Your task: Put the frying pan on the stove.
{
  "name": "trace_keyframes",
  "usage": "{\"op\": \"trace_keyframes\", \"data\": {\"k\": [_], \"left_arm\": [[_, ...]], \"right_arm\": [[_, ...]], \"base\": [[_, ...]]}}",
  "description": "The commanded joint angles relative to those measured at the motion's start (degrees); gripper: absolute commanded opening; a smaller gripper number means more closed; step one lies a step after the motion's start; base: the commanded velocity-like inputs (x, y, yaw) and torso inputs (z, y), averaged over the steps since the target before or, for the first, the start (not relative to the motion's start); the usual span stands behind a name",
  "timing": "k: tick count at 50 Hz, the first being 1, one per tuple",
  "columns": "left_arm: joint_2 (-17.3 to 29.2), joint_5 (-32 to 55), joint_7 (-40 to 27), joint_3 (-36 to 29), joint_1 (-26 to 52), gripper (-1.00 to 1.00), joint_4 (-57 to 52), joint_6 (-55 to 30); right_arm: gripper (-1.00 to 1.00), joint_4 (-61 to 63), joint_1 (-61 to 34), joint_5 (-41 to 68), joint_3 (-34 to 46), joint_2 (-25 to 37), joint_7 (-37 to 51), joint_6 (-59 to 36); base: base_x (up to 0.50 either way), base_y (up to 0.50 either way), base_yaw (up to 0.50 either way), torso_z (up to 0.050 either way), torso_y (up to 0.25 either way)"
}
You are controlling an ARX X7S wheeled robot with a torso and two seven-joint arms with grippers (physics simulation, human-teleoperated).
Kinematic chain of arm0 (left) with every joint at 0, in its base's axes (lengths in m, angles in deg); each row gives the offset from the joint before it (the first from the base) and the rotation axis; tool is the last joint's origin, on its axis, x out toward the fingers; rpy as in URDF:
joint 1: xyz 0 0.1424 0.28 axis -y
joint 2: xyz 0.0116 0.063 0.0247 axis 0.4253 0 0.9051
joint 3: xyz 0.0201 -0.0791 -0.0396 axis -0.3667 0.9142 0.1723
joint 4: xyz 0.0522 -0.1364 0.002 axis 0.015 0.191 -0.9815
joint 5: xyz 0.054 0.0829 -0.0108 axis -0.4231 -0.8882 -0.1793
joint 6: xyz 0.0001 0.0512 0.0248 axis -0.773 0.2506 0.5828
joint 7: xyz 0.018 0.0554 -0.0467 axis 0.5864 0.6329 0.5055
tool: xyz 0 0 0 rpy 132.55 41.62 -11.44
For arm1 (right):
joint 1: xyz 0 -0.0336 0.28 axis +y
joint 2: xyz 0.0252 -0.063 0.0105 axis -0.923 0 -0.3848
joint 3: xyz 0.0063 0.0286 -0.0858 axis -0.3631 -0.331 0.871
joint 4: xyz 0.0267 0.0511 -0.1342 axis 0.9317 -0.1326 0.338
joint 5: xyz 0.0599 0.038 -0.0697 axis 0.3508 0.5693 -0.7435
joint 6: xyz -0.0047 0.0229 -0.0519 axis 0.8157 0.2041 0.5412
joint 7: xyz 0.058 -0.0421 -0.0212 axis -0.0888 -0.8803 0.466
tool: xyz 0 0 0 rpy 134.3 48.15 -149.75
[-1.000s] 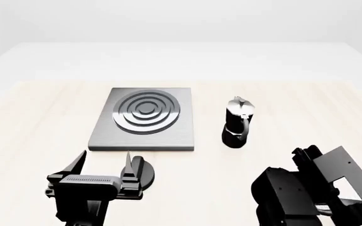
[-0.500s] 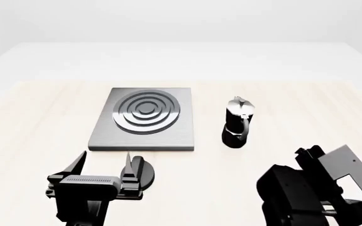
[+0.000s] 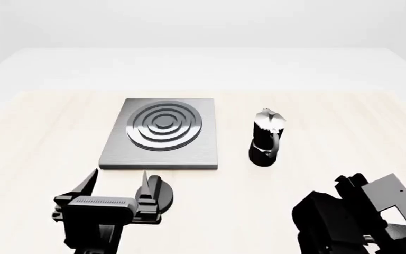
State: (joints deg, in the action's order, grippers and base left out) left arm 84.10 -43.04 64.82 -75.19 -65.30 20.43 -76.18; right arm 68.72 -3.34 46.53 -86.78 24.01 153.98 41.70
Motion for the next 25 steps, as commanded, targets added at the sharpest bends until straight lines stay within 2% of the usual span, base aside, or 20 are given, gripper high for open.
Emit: {"op": "trace_keyframes", "data": {"k": [1, 25], "left_arm": [[0.0, 0.0, -0.1, -0.4, 0.0, 1.00, 0.5, 0.4], [0.4, 0.2, -0.7, -0.8, 0.2, 1.00, 0.4, 0.3]], "right_arm": [[1.00, -1.1, 0.6, 0.4, -0.8, -0.1, 0.1, 1.2], [1.00, -5.2, 0.6, 2.7, -1.7, -0.4, -1.5, 3.3]], "base": [[0.00, 0.00, 0.00, 0.000, 0.000], [0.00, 0.00, 0.00, 0.000, 0.000]]}}
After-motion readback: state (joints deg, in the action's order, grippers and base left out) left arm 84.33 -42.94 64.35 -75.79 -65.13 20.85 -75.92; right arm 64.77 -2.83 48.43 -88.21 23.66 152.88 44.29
